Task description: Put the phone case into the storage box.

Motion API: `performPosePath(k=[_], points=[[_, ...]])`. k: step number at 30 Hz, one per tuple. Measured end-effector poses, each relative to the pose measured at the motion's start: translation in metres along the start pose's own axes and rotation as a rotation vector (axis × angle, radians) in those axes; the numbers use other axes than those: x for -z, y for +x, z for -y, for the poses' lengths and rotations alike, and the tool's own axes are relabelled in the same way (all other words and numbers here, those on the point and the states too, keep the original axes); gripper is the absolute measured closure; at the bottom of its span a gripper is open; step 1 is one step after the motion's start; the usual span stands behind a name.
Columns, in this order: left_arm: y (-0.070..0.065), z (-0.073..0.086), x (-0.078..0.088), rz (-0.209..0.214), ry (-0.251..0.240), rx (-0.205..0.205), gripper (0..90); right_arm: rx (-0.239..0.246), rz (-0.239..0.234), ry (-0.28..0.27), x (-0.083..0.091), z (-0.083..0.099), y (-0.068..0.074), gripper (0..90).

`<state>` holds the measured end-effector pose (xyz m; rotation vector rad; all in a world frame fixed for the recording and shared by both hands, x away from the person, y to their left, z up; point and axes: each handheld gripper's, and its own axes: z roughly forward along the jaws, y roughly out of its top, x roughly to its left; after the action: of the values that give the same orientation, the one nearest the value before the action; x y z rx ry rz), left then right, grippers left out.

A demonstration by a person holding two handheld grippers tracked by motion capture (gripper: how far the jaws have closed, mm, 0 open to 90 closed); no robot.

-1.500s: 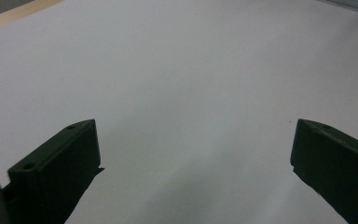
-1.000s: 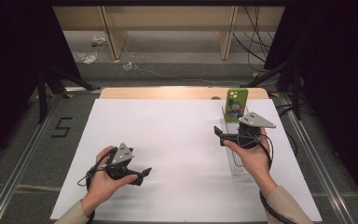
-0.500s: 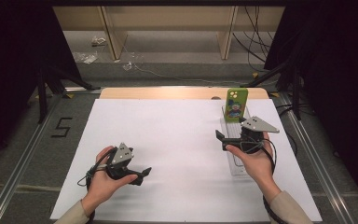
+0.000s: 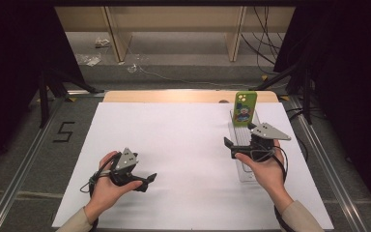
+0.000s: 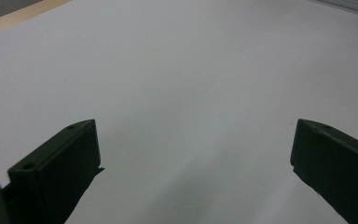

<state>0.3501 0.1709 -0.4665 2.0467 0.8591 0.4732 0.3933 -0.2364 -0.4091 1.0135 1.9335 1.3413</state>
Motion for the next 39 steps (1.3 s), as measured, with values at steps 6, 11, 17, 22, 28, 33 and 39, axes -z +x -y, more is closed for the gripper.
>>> performPosePath(k=[6,11,17,22,28,33,39], points=[[0.0,0.0,0.0,0.0,0.0,0.001,0.8,0.003,-0.01,-0.005,0.006,0.002,0.001,0.9],[0.0,0.0,0.0,0.0,0.0,0.001,0.8,0.004,-0.015,-0.011,0.012,0.006,0.0,0.9],[0.0,0.0,0.0,-0.001,-0.001,0.001,0.8,0.005,-0.021,-0.027,0.021,0.012,0.0,0.9],[0.0,0.0,0.001,-0.001,0.0,-0.001,0.8,0.001,-0.026,-0.035,0.026,0.018,-0.001,0.7],[0.001,0.0,0.001,-0.002,-0.001,0.001,0.8,-0.001,-0.031,-0.038,0.031,0.022,-0.001,0.7],[0.001,0.0,0.0,-0.001,-0.003,0.006,0.8,0.0,-0.03,-0.04,0.035,0.025,-0.001,0.7],[0.001,0.0,0.0,0.0,-0.002,0.004,0.8,-0.002,-0.029,-0.042,0.037,0.028,-0.002,0.7]])
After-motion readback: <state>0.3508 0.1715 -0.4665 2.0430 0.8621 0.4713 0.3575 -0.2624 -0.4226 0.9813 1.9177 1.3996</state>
